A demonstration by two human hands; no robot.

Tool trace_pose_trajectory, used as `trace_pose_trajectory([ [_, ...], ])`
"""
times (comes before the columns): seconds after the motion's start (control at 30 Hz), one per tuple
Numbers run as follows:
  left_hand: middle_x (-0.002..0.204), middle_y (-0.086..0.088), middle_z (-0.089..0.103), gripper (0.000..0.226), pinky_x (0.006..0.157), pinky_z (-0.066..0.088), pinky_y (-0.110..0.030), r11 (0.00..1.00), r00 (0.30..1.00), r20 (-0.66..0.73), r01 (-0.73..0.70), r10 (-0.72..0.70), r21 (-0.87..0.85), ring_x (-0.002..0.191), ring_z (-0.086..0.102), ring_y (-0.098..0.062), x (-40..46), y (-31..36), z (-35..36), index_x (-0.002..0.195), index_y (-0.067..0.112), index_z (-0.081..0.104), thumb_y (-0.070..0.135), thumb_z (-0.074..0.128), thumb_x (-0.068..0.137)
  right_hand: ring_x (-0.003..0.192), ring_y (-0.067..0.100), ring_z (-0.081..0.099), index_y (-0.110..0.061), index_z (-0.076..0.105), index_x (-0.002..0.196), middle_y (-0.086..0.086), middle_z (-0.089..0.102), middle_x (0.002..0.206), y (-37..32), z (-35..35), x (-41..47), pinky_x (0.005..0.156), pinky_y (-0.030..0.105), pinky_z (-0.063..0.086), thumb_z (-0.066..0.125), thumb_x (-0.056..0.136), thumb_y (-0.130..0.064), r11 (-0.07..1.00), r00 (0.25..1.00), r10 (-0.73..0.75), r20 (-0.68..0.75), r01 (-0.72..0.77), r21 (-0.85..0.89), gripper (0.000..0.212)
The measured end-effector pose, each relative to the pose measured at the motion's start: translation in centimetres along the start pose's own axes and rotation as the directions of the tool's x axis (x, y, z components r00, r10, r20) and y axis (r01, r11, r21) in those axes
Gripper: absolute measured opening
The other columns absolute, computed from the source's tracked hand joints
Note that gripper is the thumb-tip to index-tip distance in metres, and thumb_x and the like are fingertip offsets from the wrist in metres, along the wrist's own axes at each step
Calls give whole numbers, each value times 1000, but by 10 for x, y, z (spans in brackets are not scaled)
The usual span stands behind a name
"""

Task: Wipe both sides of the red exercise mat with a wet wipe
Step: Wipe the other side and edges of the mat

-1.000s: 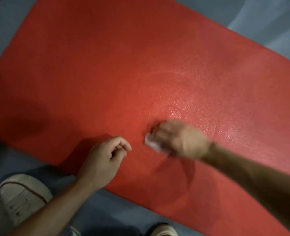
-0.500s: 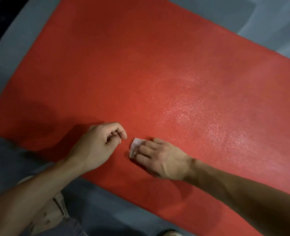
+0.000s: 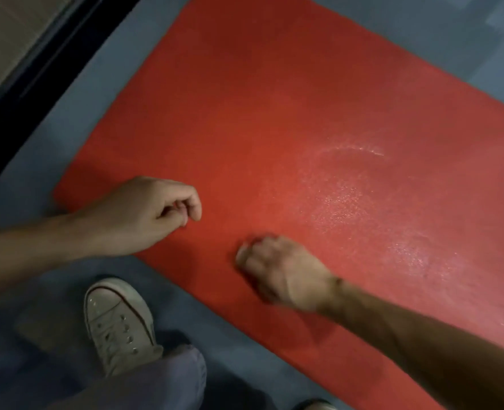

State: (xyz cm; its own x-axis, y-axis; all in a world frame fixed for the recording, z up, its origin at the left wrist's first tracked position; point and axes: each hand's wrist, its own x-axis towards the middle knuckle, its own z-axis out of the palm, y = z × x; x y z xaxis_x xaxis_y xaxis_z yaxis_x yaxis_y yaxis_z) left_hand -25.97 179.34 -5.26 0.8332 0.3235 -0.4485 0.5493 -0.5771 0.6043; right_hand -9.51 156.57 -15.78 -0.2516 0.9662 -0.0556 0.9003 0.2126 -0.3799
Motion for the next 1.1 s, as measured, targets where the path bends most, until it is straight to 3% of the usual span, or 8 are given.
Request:
trace_pose_trajectory([
  [0.1,87,19,67,24,71,49,-28,1000,999,33,7,-7,-1,81,66,-10,-15,-5,6,88,36,66,20,48,86,86,30,57,-17,61,124,4,61,95,29,-5,6,73,42,47,41,105,-29,994,996,-90,-22,88,-63,30],
  [0.37,99,16,68,31,83,51,-29,980,991,-22,129,-134,-148,93,65,-5,-43,-22,24,103,33,69,6,57,93,84,44,55,-4,66,91,23,57,93,147,-68,31,67,50,44,34,95,-35,686,663,661,-351,-724,-75,44],
  [0.53,94,19,71,38,81,57,-42,872,929,-189,210,-319,-442,80,68,-9,-60,-44,51,101,37,68,1,58,93,83,39,65,-9,62,111,16,64,106,48,-32,49,68,42,55,49,85,-25,828,823,560,-91,-556,69,34],
  [0.63,90,12,71,38,75,56,-38,813,895,-201,243,-398,-529,75,68,-9,-60,-62,70,96,34,69,-1,56,94,104,32,65,-6,59,129,14,64,121,-8,-8,36,92,39,56,64,93,-27,994,991,90,103,-96,54,42],
  [0.73,88,9,72,32,71,50,-29,762,857,-213,270,-469,-589,73,68,-9,-62,-75,79,96,32,68,2,55,98,112,27,62,-9,59,131,10,65,121,26,-19,46,99,37,53,50,106,-21,961,939,-264,219,276,-27,30],
  [0.87,88,6,73,28,67,50,-23,741,827,-265,245,-497,-625,71,68,-6,-71,-83,77,98,28,68,3,56,98,88,27,69,-21,62,117,3,68,99,114,-73,80,77,29,59,52,99,-17,969,983,181,-1,-179,-168,21],
  [0.97,89,6,72,26,63,48,-15,718,813,-270,238,-516,-654,72,68,-7,-74,-85,77,98,25,69,2,56,99,86,32,66,-18,69,101,4,62,97,119,-85,98,73,28,50,50,94,-22,792,791,598,-132,-608,-57,21],
  [1.1,87,4,71,26,64,48,-11,727,821,-272,231,-502,-646,71,67,-9,-78,-89,78,97,24,68,2,55,99,103,33,65,-9,62,124,14,65,118,18,-28,104,84,36,54,55,91,-11,892,893,451,-7,-450,51,34],
])
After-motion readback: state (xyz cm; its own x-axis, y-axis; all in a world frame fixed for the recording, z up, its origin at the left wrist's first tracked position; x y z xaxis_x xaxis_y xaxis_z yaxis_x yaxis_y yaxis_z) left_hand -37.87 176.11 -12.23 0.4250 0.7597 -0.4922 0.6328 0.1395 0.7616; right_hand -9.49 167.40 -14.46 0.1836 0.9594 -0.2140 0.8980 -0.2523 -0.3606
